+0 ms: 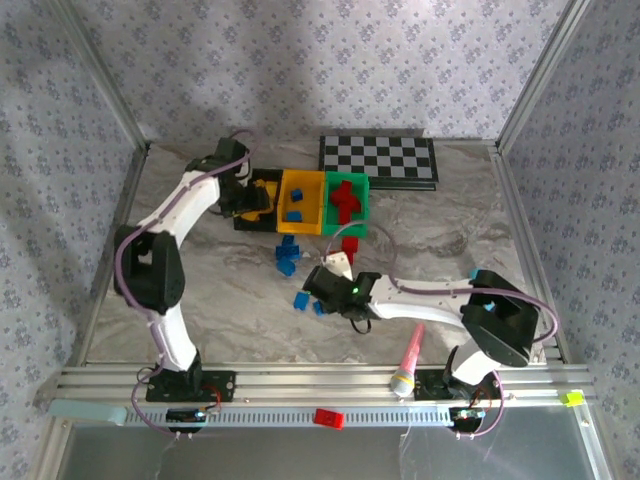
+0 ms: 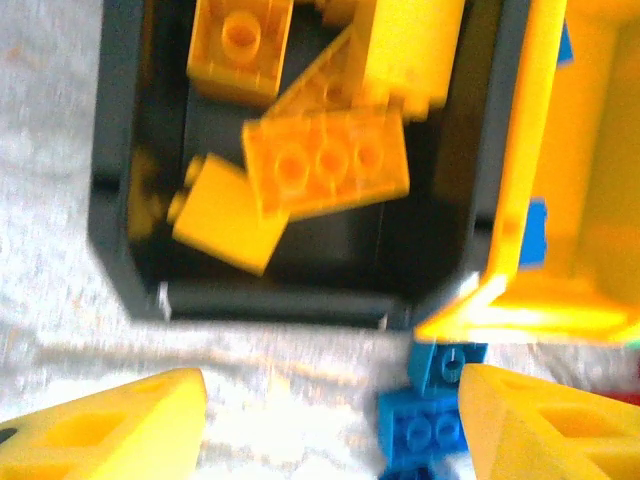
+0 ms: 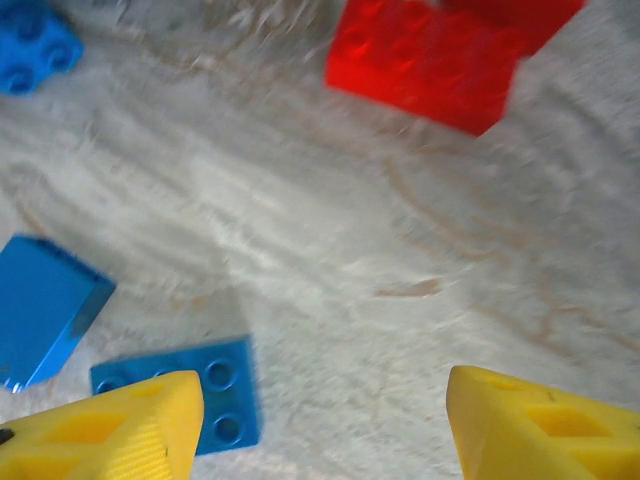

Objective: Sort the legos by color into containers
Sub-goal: Place the lego in the container, then pick up the lego from the bottom-center of the table.

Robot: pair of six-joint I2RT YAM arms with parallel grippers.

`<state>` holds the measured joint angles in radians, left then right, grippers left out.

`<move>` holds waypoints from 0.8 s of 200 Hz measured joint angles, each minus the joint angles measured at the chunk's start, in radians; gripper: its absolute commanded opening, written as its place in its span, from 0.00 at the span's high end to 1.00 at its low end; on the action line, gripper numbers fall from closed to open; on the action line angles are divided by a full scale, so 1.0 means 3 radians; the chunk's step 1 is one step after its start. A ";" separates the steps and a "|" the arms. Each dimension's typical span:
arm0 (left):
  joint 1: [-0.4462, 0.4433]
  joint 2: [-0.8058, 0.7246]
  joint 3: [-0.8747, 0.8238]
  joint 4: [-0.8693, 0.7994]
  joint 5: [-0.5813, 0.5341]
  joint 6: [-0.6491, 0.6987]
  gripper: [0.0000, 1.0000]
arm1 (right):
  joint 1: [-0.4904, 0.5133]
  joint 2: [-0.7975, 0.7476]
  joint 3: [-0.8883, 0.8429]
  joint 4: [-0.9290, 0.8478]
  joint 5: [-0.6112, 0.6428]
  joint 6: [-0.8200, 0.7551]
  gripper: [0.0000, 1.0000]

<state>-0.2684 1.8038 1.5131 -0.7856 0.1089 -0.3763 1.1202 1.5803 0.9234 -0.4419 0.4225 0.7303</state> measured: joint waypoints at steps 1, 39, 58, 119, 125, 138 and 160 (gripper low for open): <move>0.0000 -0.0018 -0.0018 0.0004 0.0004 0.0000 0.32 | 0.0009 0.0010 0.0003 0.0003 -0.0005 0.0000 0.32; 0.0000 -0.0750 -0.0771 0.0174 0.0186 0.0033 0.32 | 0.0112 0.0263 0.0109 0.0053 -0.0179 0.0078 0.32; 0.0000 -0.0944 -0.1006 0.0211 0.0252 0.0032 0.32 | 0.0109 0.0282 0.0121 0.0126 -0.0228 0.0117 0.32; 0.0000 -0.1383 -0.1465 0.0215 0.0314 0.0027 0.32 | 0.0043 0.0446 0.0237 0.0342 -0.0365 0.0135 0.33; 0.0000 -0.1391 -0.1472 0.0216 0.0315 0.0018 0.32 | 0.0042 0.0456 0.0252 0.0347 -0.0380 0.0132 0.33; 0.0000 -0.1401 -0.1478 0.0217 0.0326 0.0006 0.32 | 0.0043 0.0468 0.0280 0.0346 -0.0415 0.0123 0.33; 0.0000 -0.1406 -0.1480 0.0231 0.0348 -0.0008 0.32 | 0.0085 0.0468 0.0315 0.0320 -0.0435 0.0109 0.33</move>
<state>-0.2684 1.3819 1.0691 -0.7162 0.2134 -0.3786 1.1458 1.7206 1.0180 -0.3458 0.2920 0.7631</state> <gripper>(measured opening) 0.680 0.668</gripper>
